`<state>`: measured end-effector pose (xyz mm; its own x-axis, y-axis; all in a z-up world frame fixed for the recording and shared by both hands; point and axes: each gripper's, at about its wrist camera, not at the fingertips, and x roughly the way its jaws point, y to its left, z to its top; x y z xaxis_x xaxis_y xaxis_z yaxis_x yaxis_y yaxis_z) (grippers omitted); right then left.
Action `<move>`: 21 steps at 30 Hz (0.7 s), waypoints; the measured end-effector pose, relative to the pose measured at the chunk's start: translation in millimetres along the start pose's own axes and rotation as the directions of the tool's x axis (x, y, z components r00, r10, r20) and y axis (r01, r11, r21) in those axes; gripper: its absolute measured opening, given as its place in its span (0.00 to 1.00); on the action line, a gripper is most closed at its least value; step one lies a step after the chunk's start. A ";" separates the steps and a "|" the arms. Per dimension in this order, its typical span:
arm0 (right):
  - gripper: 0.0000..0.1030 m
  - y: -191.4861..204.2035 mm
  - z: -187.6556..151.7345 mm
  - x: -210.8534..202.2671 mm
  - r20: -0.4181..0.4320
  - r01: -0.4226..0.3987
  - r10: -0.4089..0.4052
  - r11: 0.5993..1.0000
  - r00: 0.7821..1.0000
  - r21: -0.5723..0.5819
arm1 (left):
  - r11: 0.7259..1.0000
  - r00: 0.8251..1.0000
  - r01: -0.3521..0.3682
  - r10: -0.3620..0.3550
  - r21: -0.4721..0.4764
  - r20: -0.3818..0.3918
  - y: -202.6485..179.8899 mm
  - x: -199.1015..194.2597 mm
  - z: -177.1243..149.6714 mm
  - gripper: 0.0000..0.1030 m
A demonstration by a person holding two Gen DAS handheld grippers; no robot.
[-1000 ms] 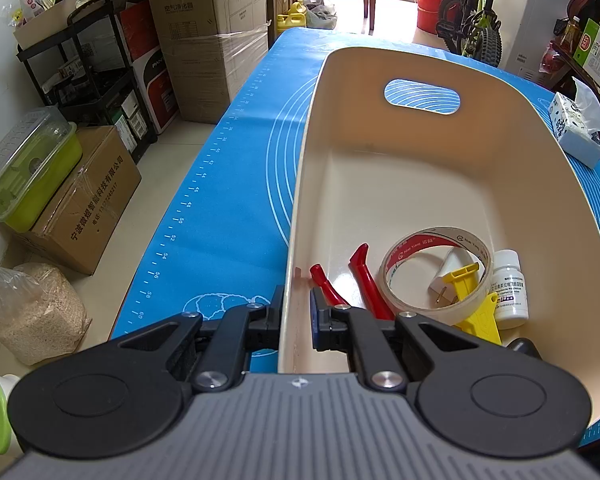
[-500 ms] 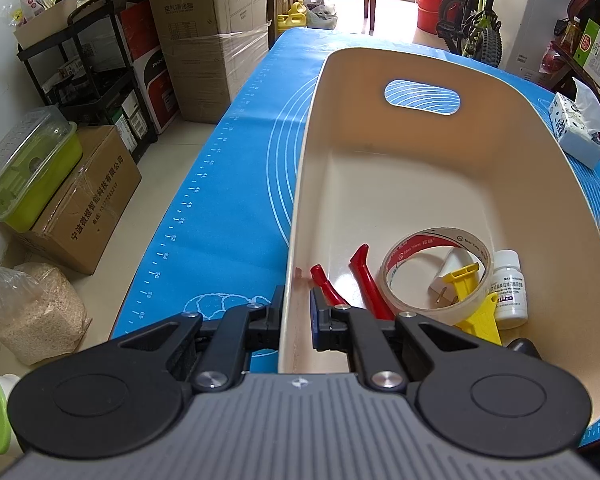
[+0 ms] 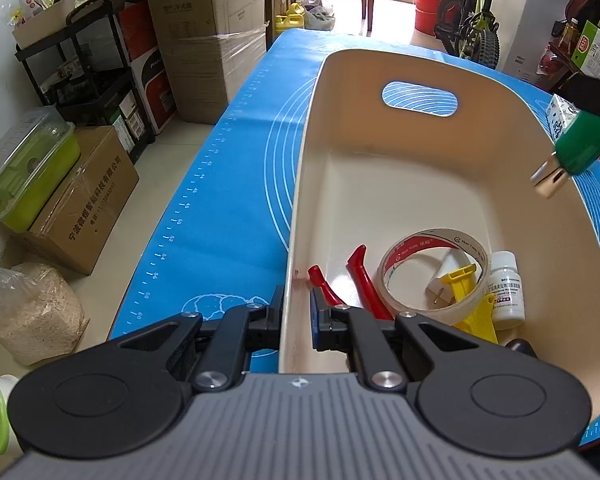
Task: Organize rigid objects
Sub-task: 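Carry the green bottle into the basket and release it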
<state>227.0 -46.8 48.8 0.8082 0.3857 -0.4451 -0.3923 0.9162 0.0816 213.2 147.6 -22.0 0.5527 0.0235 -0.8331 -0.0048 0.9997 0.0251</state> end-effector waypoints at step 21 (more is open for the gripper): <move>0.43 37.8 -56.7 46.5 -0.252 -0.094 0.089 0.996 0.964 -0.007 | 1.000 1.000 -0.005 0.005 0.000 0.000 -0.9 0.6 0.5 0.13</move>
<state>224.9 -0.5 -19.4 0.6334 0.4255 -0.6463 -0.4695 0.8753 0.1162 213.9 146.7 -22.3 0.5526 0.0282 -0.8330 -0.0076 0.9996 0.0288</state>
